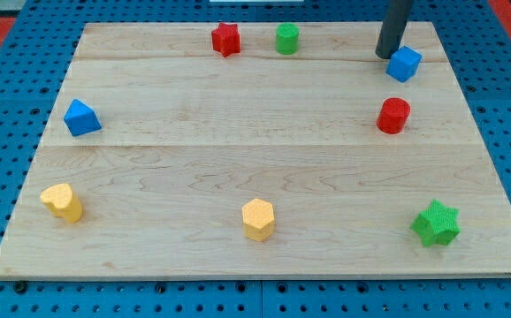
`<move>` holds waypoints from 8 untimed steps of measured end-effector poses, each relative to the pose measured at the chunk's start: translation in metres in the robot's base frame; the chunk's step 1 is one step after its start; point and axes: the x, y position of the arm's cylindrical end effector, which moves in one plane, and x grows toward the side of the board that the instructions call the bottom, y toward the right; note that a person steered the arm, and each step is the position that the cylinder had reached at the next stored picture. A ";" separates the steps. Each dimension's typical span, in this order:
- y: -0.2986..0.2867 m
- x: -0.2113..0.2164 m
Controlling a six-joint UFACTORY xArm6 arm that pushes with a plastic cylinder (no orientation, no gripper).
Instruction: Slide the red circle diagonal top left to the green star
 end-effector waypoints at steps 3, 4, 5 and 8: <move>0.073 0.103; -0.038 0.113; -0.095 0.065; -0.029 0.187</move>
